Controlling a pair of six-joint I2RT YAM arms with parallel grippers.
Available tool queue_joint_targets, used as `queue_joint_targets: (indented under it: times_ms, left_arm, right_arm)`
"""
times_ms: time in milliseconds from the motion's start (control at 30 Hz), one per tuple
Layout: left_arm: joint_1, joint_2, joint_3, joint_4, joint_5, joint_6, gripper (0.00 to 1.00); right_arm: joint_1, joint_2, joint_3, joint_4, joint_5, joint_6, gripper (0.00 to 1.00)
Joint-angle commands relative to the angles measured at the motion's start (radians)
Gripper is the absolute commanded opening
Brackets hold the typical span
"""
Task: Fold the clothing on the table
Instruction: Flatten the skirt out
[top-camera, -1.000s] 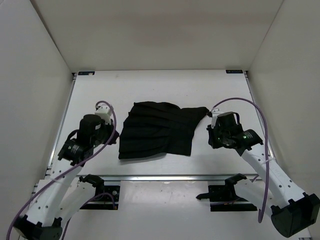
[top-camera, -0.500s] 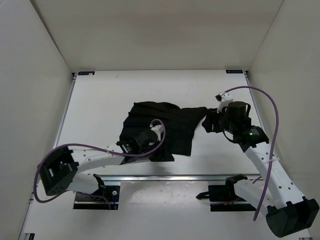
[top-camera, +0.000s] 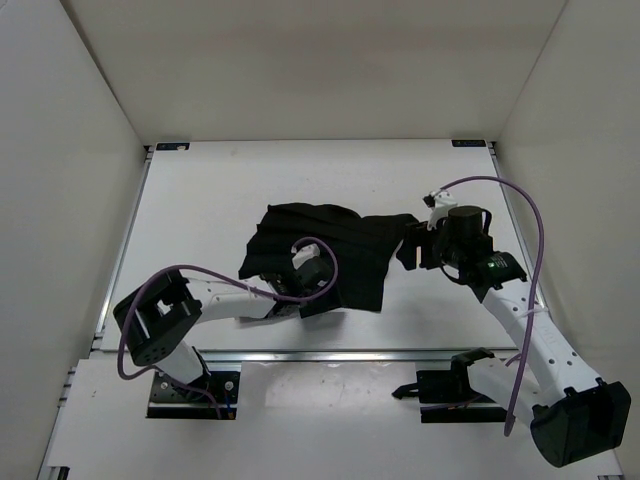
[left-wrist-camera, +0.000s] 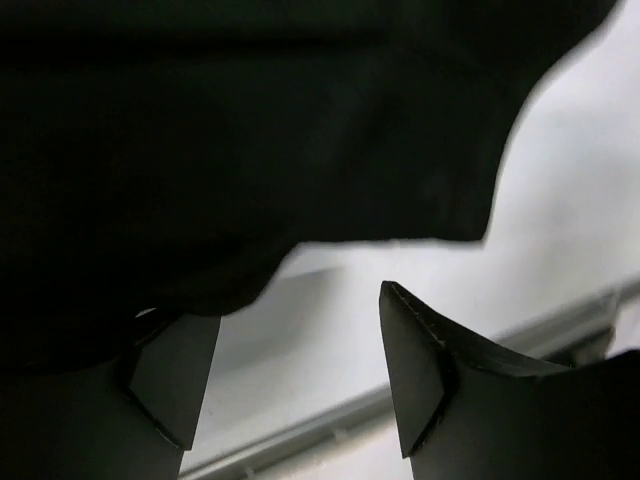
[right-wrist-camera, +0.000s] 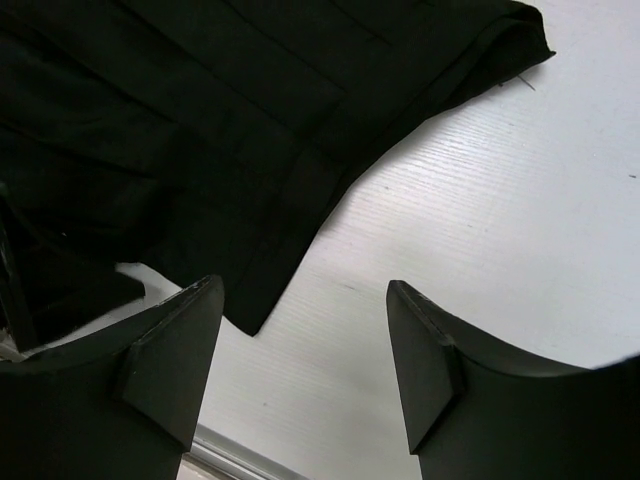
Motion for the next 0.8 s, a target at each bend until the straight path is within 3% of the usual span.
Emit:
queue_joint_targets:
  times_ms: [0, 100, 167, 200, 233, 267, 333, 400, 500, 567, 600, 633, 667, 700, 733, 767]
  left_arm:
    - [0.027, 0.012, 0.035, -0.138, -0.156, -0.048, 0.75]
    - [0.062, 0.009, 0.001, -0.103, -0.194, -0.064, 0.74]
    - [0.099, 0.024, -0.003, -0.059, -0.171, -0.051, 0.63]
    - [0.12, 0.036, 0.004, -0.058, -0.174, -0.035, 0.41]
    - [0.136, 0.038, 0.018, -0.086, -0.189, -0.013, 0.12]
    - [0.162, 0.023, 0.027, -0.119, -0.216, -0.002, 0.0]
    - [0.216, -0.026, 0.02, -0.161, -0.25, 0.051, 0.0]
    - [0.324, -0.107, -0.002, -0.193, -0.243, 0.124, 0.0]
    - [0.513, -0.178, -0.016, -0.225, -0.211, 0.229, 0.0]
    - [0.614, -0.229, -0.007, -0.239, -0.16, 0.297, 0.02]
    - [0.666, -0.235, -0.004, -0.245, -0.139, 0.342, 0.15]
    - [0.691, -0.244, 0.013, -0.267, -0.11, 0.384, 0.24]
    - [0.696, -0.25, 0.032, -0.297, -0.105, 0.424, 0.35]
    - [0.693, -0.255, 0.044, -0.31, -0.111, 0.439, 0.4]
    - [0.672, -0.264, 0.053, -0.342, -0.124, 0.458, 0.5]
    - [0.659, -0.281, 0.046, -0.359, -0.131, 0.47, 0.6]
  right_arm:
    - [-0.016, 0.004, -0.007, 0.066, -0.027, -0.016, 0.64]
    - [0.001, -0.002, -0.017, 0.076, -0.035, -0.009, 0.65]
    - [0.003, -0.01, -0.021, 0.081, -0.036, -0.012, 0.65]
    - [-0.002, -0.01, -0.023, 0.083, -0.038, -0.007, 0.65]
    - [-0.005, -0.006, -0.023, 0.08, -0.047, -0.018, 0.63]
    - [-0.005, -0.003, -0.018, 0.069, -0.051, -0.02, 0.59]
    - [-0.009, -0.004, -0.018, 0.066, -0.061, -0.032, 0.33]
    - [-0.003, -0.009, -0.023, 0.052, -0.064, -0.032, 0.22]
    - [-0.014, -0.015, -0.033, 0.044, -0.076, -0.027, 0.25]
    - [-0.017, -0.012, -0.046, 0.047, -0.087, -0.02, 0.21]
    - [-0.016, -0.007, -0.052, 0.052, -0.097, -0.018, 0.12]
    - [-0.014, -0.003, -0.059, 0.056, -0.094, -0.01, 0.09]
    - [-0.005, 0.005, -0.061, 0.061, -0.108, -0.001, 0.11]
    - [-0.002, 0.011, -0.061, 0.061, -0.116, 0.002, 0.31]
    - [0.016, 0.014, -0.06, 0.073, -0.113, 0.016, 0.61]
    - [0.035, 0.014, -0.07, 0.085, -0.113, 0.02, 0.63]
